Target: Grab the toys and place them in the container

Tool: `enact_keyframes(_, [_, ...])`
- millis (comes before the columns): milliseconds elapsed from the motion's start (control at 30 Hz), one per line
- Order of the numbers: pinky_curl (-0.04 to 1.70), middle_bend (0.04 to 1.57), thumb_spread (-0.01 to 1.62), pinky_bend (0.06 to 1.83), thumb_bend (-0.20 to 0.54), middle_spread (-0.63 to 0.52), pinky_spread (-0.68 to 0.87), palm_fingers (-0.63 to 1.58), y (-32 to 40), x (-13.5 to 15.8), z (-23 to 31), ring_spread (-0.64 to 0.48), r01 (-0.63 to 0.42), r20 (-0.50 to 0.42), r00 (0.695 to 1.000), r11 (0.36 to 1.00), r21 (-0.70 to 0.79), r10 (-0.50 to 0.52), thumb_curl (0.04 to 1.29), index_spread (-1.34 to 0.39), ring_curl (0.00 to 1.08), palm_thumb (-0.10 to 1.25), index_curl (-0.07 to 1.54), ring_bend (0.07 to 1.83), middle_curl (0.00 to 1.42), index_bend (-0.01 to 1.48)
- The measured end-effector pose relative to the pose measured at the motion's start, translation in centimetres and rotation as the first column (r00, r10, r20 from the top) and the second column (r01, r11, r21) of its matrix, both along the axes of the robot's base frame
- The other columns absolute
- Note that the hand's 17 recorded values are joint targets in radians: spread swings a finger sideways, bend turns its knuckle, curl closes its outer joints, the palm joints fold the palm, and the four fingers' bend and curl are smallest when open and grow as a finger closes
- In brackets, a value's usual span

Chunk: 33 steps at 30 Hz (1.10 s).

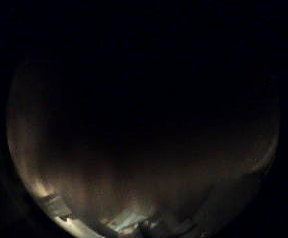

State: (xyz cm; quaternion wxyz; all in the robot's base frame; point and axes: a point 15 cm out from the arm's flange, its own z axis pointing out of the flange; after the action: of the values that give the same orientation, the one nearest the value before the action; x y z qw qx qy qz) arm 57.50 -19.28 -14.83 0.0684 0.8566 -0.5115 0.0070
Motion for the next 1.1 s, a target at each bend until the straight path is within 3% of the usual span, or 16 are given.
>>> enact_keyframes(33, [0.0,0.53,1.02,0.65,0.001,-0.22,-0.07,1.13,-0.1,-0.1,0.0,-0.2,-0.005,-0.005,1.0,1.0,-0.001,0.005,0.32,-0.41,0.33,0.6,0.35,0.64,0.44,0.24])
enact_keyframes(67, [0.02,0.6,1.03,0.74,0.007,-0.23,-0.17,1.25,-0.3,-0.2,0.1,-0.24,-0.006,-0.007,1.0,1.0,-0.003,0.006,0.34,-0.43,0.37,0.66,0.4,0.7,0.48,0.3])
enact_keyframes(167, [0.13,0.82,1.02,1.03,0.003,-0.24,-0.31,1.43,-1.4,0.0,0.9,-0.26,-0.003,0.004,1.0,1.0,-0.01,0.003,0.39,-0.43,0.46,0.78,0.52,0.92,0.58,0.52])
enact_keyframes(333, [0.34,1.11,1.01,1.4,-0.011,-0.19,-0.25,1.3,-4.9,0.6,3.5,-0.24,0.008,0.05,0.999,1.0,-0.018,-0.008,0.44,-0.34,0.59,0.9,0.73,1.21,0.71,0.92])
enact_keyframes(433, [0.41,1.21,1.02,1.5,-0.013,-0.17,-0.21,1.21,-7.4,0.7,5.8,-0.23,0.036,0.081,0.996,0.999,-0.029,-0.034,0.46,-0.3,0.64,0.94,0.78,1.3,0.74,1.03])
enact_keyframes(667, [0.51,1.31,1.06,1.54,-0.011,-0.13,-0.17,1.14,-9.8,0.3,13.6,-0.22,0.07,0.115,0.991,0.996,-0.052,-0.063,0.5,-0.24,0.7,1.0,0.8,1.34,0.74,1.12])
enact_keyframes(1100, [0.63,1.35,1.11,1.49,-0.014,-0.12,-0.17,1.14,-3.7,-5.4,31.2,-0.22,0.028,0.227,0.974,0.996,-0.088,-0.007,0.54,-0.21,0.76,1.01,0.76,1.33,0.7,1.18])
